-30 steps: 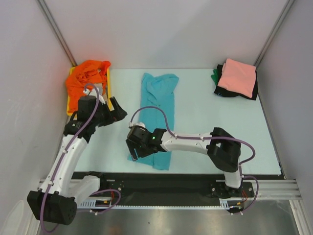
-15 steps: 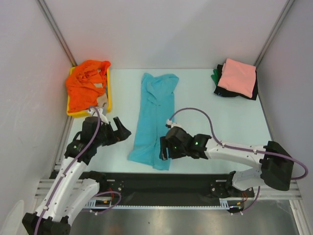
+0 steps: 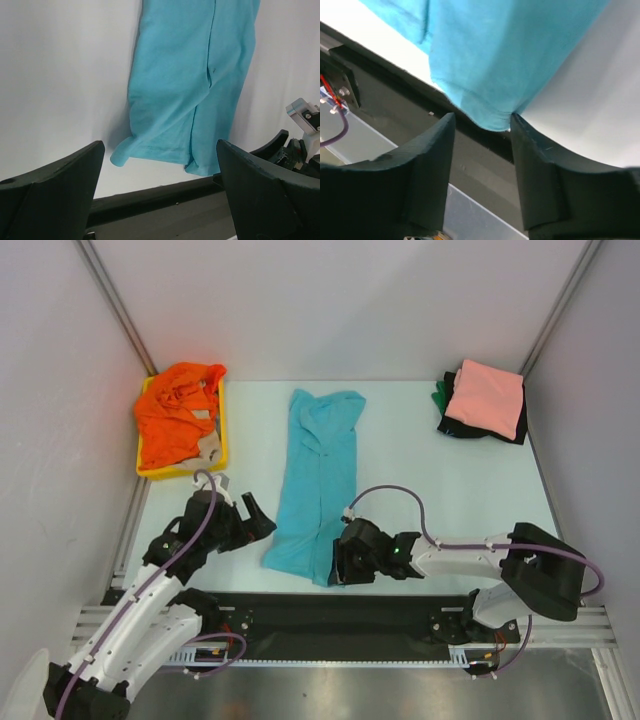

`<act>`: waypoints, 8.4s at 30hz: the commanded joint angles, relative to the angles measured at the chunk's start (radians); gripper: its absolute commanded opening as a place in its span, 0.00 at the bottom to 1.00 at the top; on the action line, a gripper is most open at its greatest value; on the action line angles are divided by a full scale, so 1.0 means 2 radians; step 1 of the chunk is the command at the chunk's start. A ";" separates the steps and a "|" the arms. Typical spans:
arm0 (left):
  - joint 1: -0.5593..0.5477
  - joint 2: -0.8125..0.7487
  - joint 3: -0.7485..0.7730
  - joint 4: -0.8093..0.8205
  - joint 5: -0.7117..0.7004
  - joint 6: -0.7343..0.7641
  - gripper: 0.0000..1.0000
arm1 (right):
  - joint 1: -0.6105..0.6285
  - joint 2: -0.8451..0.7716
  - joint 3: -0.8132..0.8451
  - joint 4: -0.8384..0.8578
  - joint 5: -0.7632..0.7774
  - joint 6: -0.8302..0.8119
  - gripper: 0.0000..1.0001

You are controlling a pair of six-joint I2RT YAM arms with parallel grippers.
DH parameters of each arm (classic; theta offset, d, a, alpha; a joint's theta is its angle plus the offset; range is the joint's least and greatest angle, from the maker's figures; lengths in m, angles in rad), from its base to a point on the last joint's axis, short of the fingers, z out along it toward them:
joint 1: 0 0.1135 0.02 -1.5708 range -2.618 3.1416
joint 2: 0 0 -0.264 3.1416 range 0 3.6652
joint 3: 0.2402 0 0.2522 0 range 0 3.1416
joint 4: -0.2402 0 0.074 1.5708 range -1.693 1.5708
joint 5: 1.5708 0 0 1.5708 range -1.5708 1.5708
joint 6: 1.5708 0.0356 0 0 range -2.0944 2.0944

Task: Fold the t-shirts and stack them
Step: Fold the tshirt

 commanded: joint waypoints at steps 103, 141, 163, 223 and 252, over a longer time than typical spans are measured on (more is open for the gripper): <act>-0.298 -0.044 -0.093 -0.014 -0.053 -0.186 0.00 | 0.134 -0.158 -0.084 -0.139 0.111 0.067 0.00; 0.003 0.447 0.311 0.102 -0.015 0.071 0.00 | -0.287 0.170 0.349 -0.159 -0.035 -0.264 0.00; 0.081 0.530 0.357 0.068 0.048 0.077 0.70 | -0.358 0.225 0.414 -0.185 -0.069 -0.278 0.77; -0.029 0.270 -0.023 0.232 0.061 -0.005 0.00 | -0.296 0.046 0.050 -0.039 -0.111 -0.196 0.00; -0.125 -0.062 0.035 -0.084 0.038 -0.062 0.00 | -0.127 -0.294 0.003 -0.319 0.024 -0.064 0.00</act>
